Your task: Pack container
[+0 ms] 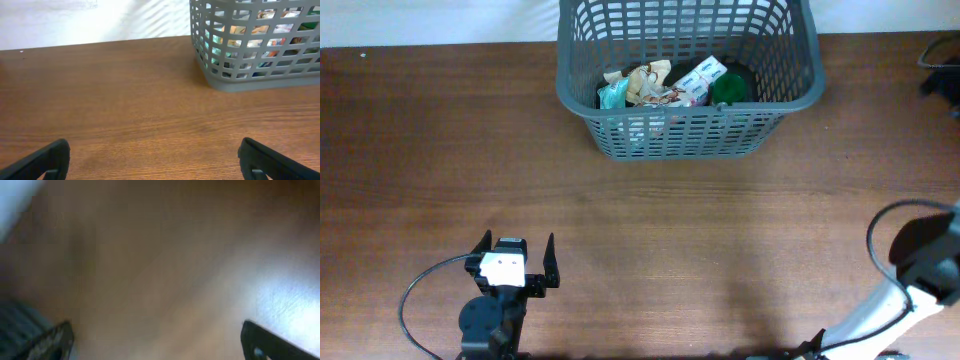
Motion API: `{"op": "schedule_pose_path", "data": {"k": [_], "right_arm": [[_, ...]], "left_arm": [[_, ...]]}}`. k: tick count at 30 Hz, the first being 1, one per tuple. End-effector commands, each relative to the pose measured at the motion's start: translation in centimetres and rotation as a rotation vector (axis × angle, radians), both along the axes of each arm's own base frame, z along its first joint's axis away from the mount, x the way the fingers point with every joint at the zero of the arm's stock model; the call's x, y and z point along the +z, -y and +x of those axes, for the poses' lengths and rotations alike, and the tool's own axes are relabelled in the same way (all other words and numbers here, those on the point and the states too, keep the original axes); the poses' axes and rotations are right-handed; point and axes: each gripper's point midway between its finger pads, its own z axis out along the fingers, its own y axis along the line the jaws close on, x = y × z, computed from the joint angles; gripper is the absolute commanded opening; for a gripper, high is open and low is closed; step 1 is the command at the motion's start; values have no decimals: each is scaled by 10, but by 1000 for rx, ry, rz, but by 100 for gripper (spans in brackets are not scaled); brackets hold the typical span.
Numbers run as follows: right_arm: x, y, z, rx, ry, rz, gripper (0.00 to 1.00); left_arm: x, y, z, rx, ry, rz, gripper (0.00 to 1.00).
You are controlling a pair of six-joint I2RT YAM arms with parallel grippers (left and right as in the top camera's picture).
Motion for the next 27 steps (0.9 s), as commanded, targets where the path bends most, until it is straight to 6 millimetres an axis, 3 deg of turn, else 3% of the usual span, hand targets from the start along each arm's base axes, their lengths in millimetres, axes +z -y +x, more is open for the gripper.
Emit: {"op": "schedule_pose_path", "data": {"k": [1, 5, 8, 14, 19, 27], "right_arm": [[70, -7, -11, -11, 158, -154, 99], [116, -20, -20, -11, 333, -271, 99], [143, -40, -34, 9, 466, -328, 99], [169, -91, -82, 67, 671, -399, 99], [169, -132, -125, 133, 814, -450, 99], [137, -181, -187, 246, 943, -431, 99]], "left_arm": [[-2, 3, 0, -11, 3, -13, 99], [-2, 3, 0, -11, 3, -13, 99], [-2, 3, 0, -11, 3, -13, 99], [-2, 3, 0, -11, 3, -13, 99], [-2, 3, 0, -11, 3, -13, 99], [-2, 3, 0, -11, 3, -13, 99]]}}
